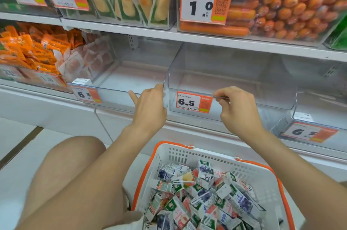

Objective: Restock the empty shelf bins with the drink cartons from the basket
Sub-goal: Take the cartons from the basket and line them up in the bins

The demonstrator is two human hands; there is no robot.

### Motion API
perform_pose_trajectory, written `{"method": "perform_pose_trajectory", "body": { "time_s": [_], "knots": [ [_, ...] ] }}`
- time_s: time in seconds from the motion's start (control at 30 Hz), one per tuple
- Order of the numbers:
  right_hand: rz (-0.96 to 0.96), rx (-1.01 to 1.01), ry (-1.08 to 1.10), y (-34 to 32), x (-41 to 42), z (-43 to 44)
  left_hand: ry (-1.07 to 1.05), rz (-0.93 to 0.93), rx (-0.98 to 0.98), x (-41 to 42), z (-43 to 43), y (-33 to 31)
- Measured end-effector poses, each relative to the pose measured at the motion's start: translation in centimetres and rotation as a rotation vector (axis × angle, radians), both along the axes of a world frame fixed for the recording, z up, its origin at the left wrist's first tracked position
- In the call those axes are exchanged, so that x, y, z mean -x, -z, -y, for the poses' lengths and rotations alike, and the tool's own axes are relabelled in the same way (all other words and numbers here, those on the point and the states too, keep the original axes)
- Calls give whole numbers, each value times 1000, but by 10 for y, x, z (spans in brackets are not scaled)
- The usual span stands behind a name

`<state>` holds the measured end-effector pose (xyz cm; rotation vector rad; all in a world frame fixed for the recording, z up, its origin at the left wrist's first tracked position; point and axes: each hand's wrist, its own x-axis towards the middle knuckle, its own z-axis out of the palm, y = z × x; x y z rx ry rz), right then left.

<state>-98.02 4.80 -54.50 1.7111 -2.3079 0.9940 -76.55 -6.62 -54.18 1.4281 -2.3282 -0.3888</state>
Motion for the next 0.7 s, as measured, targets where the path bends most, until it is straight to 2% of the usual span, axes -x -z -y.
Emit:
{"method": "perform_pose_trajectory", "body": {
  "time_s": [0.47,0.7],
  "knots": [
    [49,-91,25,6,-13,-28,111,193,53,-12,-13,7],
    [14,-161,-91,11,-16,-33,126,156,3,-11,-14,5]
  ]
}}
